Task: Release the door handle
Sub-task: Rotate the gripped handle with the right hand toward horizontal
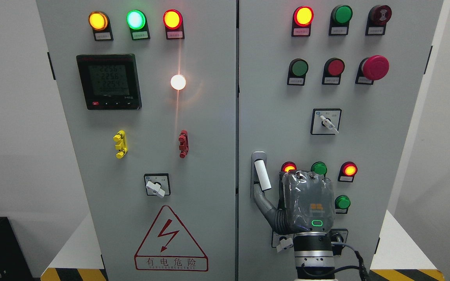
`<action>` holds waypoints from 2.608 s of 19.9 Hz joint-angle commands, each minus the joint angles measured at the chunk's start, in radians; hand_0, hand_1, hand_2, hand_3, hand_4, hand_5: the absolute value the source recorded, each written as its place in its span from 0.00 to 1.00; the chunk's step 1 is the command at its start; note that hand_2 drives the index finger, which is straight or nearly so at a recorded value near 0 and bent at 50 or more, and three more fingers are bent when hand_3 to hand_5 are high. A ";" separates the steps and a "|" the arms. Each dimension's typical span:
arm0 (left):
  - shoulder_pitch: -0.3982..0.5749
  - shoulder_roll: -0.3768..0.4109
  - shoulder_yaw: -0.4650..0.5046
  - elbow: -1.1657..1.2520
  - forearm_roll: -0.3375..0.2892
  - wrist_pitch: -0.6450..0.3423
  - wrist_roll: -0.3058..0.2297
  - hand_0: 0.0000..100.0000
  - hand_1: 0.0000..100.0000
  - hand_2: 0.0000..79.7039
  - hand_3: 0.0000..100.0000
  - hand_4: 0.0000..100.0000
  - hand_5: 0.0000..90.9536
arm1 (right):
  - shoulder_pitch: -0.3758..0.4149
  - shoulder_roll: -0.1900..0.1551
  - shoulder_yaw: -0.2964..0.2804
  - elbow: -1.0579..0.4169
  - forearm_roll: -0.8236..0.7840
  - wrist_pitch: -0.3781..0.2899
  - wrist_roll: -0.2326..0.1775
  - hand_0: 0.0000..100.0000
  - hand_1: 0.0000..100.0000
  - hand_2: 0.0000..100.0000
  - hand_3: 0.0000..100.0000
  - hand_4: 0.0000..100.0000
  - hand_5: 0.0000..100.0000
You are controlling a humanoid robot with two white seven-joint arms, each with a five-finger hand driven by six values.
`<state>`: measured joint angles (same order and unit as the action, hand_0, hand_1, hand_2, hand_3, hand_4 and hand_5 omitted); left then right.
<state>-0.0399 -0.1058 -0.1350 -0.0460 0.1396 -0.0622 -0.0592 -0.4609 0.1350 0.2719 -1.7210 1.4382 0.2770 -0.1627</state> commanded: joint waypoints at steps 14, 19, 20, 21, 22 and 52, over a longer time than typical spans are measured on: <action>0.000 0.000 0.000 0.000 0.000 -0.001 -0.001 0.12 0.56 0.00 0.00 0.00 0.00 | 0.004 0.000 -0.013 -0.011 -0.001 -0.001 -0.004 0.39 0.40 0.96 1.00 0.99 1.00; 0.000 0.000 0.000 0.000 0.000 -0.001 -0.001 0.12 0.56 0.00 0.00 0.00 0.00 | 0.007 0.000 -0.013 -0.025 -0.001 -0.001 -0.004 0.40 0.40 0.96 1.00 0.99 1.00; 0.000 0.000 0.000 0.000 0.000 -0.001 -0.001 0.12 0.56 0.00 0.00 0.00 0.00 | 0.007 0.000 -0.013 -0.025 -0.001 -0.001 -0.004 0.40 0.40 0.96 1.00 0.99 1.00; 0.000 0.000 0.000 0.000 0.000 -0.001 -0.001 0.12 0.56 0.00 0.00 0.00 0.00 | 0.007 -0.001 -0.013 -0.025 -0.001 -0.001 -0.004 0.40 0.40 0.96 1.00 0.99 1.00; 0.000 0.000 0.000 0.000 0.000 -0.001 -0.001 0.12 0.56 0.00 0.00 0.00 0.00 | 0.007 0.000 -0.014 -0.025 -0.001 -0.001 -0.004 0.40 0.40 0.96 1.00 0.99 1.00; 0.000 0.000 0.000 0.000 0.000 -0.001 -0.001 0.12 0.56 0.00 0.00 0.00 0.00 | 0.010 -0.002 -0.028 -0.035 -0.007 -0.001 -0.009 0.40 0.41 0.96 1.00 1.00 1.00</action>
<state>-0.0399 -0.1058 -0.1350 -0.0460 0.1396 -0.0621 -0.0592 -0.4525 0.1342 0.2489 -1.7525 1.4318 0.2750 -0.1698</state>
